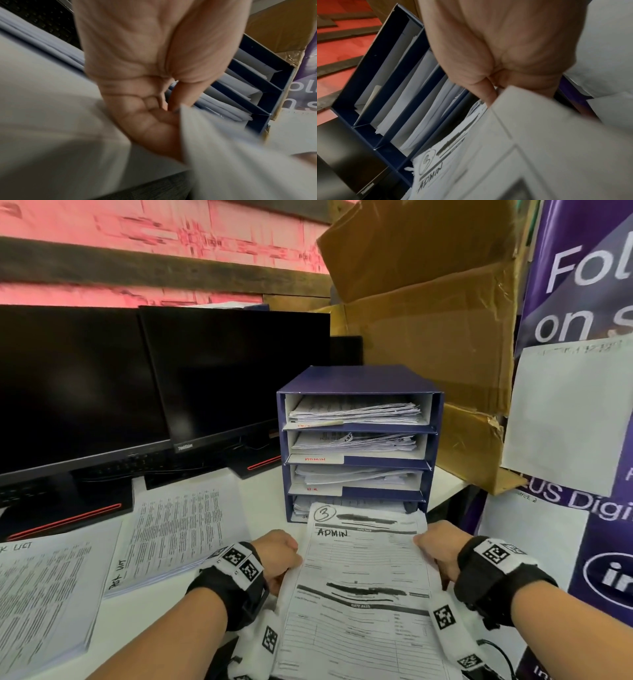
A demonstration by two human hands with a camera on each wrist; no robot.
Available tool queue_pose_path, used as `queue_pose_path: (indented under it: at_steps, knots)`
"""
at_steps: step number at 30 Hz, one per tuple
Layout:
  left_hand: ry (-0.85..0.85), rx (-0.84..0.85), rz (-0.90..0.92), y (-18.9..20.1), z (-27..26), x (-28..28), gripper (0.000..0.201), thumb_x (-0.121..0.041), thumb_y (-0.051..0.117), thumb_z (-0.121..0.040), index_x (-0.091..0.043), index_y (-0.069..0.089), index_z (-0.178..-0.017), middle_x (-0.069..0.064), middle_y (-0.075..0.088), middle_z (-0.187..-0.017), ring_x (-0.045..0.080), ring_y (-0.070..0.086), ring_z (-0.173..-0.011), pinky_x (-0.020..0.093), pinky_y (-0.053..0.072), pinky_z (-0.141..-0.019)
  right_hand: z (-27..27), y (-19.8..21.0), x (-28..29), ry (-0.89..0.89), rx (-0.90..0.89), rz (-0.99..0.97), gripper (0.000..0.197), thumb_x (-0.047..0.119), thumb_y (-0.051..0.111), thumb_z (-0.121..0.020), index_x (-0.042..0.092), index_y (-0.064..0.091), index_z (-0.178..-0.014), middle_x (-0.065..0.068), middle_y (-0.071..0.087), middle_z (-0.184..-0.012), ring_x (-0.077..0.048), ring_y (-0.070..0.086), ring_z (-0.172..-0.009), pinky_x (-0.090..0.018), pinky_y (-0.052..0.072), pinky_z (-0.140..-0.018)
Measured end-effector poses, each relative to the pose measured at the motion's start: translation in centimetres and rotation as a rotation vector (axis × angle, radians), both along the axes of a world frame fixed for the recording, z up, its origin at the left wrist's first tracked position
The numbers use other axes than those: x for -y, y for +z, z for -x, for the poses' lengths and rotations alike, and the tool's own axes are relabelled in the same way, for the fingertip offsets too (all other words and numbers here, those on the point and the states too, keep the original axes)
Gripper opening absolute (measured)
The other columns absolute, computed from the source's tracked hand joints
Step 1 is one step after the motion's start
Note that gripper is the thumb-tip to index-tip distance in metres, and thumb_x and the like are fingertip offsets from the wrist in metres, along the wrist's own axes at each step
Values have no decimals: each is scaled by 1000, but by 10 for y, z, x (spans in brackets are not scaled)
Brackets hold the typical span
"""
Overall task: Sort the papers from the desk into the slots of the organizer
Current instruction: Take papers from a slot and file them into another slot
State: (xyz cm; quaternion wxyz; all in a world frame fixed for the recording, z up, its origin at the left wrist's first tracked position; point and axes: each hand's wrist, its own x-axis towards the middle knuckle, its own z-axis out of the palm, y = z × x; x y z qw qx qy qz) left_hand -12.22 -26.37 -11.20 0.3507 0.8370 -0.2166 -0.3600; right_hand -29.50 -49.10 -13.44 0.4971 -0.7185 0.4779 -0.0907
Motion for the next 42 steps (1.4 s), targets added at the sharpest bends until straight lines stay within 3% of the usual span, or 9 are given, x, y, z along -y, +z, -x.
queue_pose_path:
  at_steps: [4,11,16,20,23,29,33,37,42]
  knots:
    - [-173,33,-84,5,2,0,24,-9,46,-97,-20,50,-118,5,54,-78,10,53,-42,25,48,-39,0,2,2,17,11,-33,22,5,52,-91,2,59,-111,-24,64,-111,-28,60,-83,-37,55,-74]
    - [23,-125,183,1,-12,-2,26,0,45,-96,-18,50,-114,13,59,-92,22,58,-65,26,51,-45,-10,5,4,-83,151,-114,34,10,55,-90,-4,56,-121,-26,63,-116,-36,63,-94,-54,51,-94]
    - [13,-250,216,-1,-9,-6,21,6,50,-93,-11,56,-105,12,69,-97,25,67,-80,40,58,-70,-7,5,-1,-101,209,-316,21,4,46,-92,-5,57,-108,-28,67,-103,-42,66,-90,-43,56,-74]
    - [-79,-245,153,-2,-9,-8,25,2,47,-96,-6,60,-115,14,68,-115,33,64,-106,45,55,-86,-3,5,-5,-74,254,-378,22,5,45,-93,-4,59,-107,-27,68,-107,-40,65,-90,-43,54,-80]
    - [-32,-225,169,-1,-10,-5,23,-1,49,-95,1,61,-114,21,66,-116,38,63,-109,54,49,-95,-3,7,-5,-100,250,-358,19,5,46,-94,-4,60,-103,-27,68,-104,-39,65,-87,-40,55,-73]
    - [67,-155,242,-5,-4,7,17,4,49,-94,-5,60,-102,16,69,-104,32,67,-93,48,56,-80,-12,4,5,-123,118,-185,25,11,53,-87,-2,59,-107,-24,64,-109,-42,62,-100,-53,49,-96]
    - [-23,-62,169,-4,-1,10,48,6,51,-89,-23,30,-122,15,62,-118,32,62,-105,52,56,-80,-11,-2,14,-66,47,-116,27,15,58,-90,-3,60,-110,-23,66,-106,-40,63,-100,-52,49,-96]
    - [-84,-73,155,0,0,12,61,9,50,-89,-36,23,-121,13,60,-121,32,60,-108,46,58,-74,-10,-2,14,-22,17,-48,31,19,58,-92,-6,61,-109,-20,67,-107,-37,62,-103,-49,49,-97]
    - [12,-104,305,-1,-2,20,40,9,46,-91,-26,30,-102,14,61,-112,31,62,-99,44,57,-64,-14,1,17,-29,24,-14,34,23,57,-94,-6,59,-113,-21,65,-111,-37,61,-105,-49,48,-99]
